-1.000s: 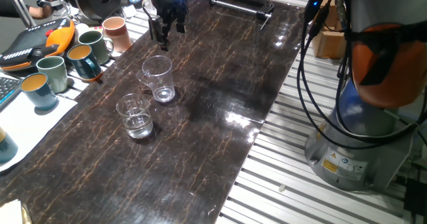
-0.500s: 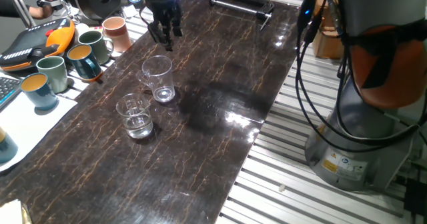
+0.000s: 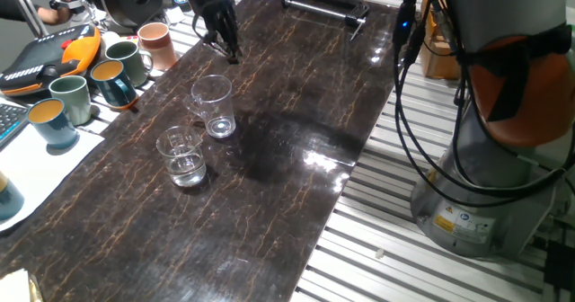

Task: Pour the water from one cup into another empty cup

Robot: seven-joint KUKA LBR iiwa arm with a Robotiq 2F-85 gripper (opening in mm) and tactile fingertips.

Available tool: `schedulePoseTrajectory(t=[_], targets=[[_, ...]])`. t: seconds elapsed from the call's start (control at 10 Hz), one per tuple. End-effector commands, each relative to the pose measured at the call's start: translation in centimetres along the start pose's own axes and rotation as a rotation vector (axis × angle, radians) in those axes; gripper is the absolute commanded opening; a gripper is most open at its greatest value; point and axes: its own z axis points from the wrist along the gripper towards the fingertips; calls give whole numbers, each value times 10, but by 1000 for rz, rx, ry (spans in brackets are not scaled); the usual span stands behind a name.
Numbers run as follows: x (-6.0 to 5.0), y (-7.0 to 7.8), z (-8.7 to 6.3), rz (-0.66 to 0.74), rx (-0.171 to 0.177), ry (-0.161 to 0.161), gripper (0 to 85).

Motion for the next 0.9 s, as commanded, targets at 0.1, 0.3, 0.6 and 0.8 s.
schedulePoseTrajectory(t=[0.1,0.3,0.6,0.8], targets=[[0,0,0,0,0,-2,10],[0,0,0,2,0,-1,10],[0,0,0,44,1,-8,7],[0,0,0,165,-4,-5,7]])
